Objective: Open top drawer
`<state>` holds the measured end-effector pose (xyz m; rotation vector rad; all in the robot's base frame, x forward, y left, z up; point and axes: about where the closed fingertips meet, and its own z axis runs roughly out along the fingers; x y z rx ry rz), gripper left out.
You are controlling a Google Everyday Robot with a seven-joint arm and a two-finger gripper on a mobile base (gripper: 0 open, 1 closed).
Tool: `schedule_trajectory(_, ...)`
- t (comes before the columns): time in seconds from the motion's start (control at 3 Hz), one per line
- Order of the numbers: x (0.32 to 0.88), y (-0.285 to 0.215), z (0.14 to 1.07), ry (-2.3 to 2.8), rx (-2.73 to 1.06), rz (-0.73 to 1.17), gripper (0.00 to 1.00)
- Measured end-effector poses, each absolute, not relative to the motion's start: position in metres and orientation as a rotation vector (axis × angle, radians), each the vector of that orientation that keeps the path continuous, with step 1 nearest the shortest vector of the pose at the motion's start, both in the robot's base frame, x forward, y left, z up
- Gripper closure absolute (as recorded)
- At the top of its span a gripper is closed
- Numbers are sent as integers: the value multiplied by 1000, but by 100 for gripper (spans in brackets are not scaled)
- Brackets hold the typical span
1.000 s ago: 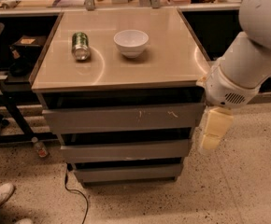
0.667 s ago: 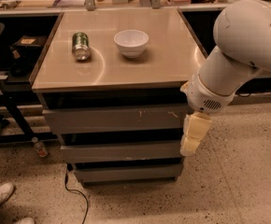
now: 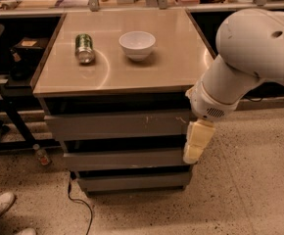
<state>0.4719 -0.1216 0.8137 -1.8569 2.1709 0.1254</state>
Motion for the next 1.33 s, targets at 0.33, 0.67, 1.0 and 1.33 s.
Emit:
schedule_trajectory(0.33,496,-106,795,2161,-1811,115,0)
schedule_trajectory(0.67,531,-94,762,2203,-1751,126,0)
schedule_trajectory(1.0,530,-92,759,2201,-1750,120,0)
schedule_trajectory(1.33,532,-88,730,2235,-1730,127,0)
